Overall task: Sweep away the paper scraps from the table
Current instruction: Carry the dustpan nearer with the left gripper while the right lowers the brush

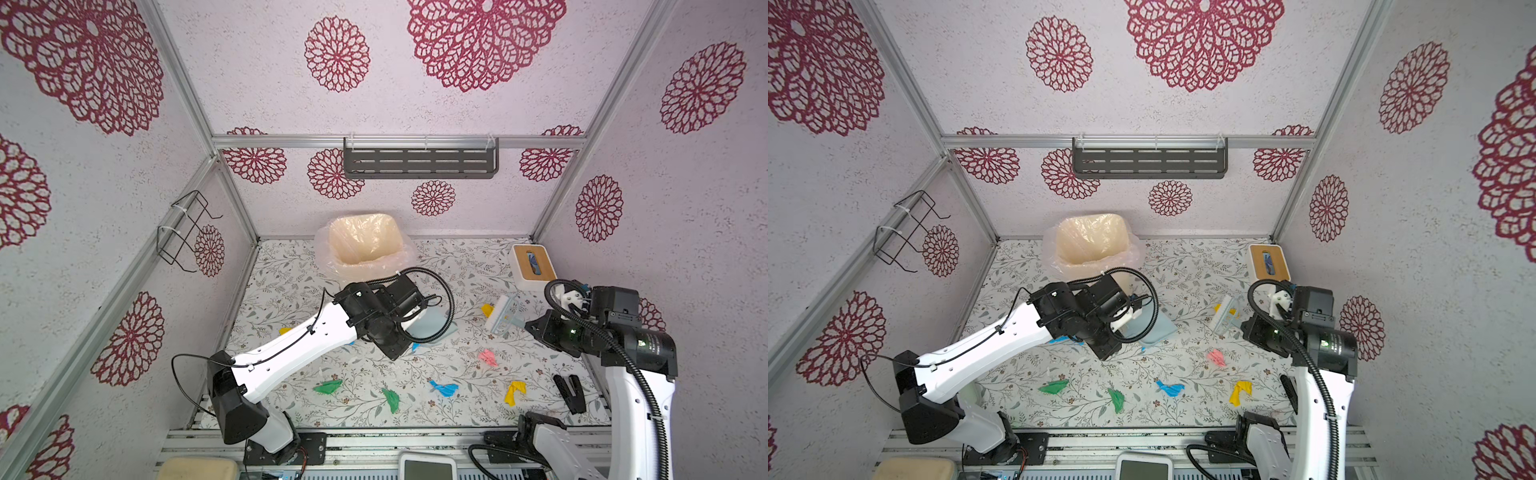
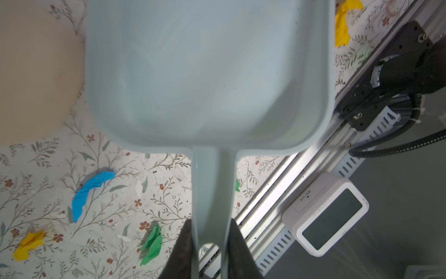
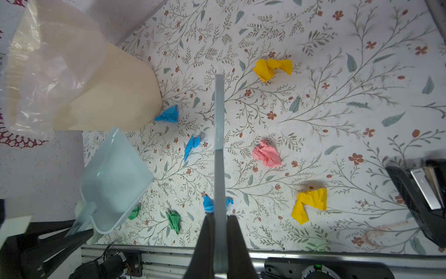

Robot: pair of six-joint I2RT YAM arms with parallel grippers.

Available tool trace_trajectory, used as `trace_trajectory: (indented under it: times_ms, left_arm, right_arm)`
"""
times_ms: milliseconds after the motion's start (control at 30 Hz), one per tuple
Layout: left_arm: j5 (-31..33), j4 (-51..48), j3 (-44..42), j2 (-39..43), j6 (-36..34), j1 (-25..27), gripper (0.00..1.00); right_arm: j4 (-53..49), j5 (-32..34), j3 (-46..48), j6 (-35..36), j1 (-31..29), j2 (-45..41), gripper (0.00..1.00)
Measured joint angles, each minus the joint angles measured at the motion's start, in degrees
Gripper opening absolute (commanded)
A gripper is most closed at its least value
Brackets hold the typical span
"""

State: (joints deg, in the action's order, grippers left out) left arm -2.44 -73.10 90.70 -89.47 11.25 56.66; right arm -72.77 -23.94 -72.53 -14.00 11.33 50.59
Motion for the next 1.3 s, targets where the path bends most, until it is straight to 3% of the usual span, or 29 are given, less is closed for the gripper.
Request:
trace_trajectory:
  times_ms: [167,633,1000,1300]
  left_arm:
    - [0.39,0.42,-4.98,0.79,2.05,3.65,0.0]
    - [4.24,1.62,-15.91,1.49,6.32,12.09,0.0]
    - [5.97,7.21,-24.04,4.79,10.56,15.58,0.0]
    - [5.46,10.47,-26.53,5.03,13.6,17.38,0.0]
  right_arm:
    - [-0.85,-0.28,2.47,-0.61,-3.28,-0.96,0.0]
    - [-0.02,3.06,9.92,-9.14,-23.37,-1.7,0.0]
    - [-5.18,12.2,3.39,-9.64,-35.1,8.33,0.0]
    - [-7.58,15.8,0.52,-9.68,-39.8,12.55,0.0]
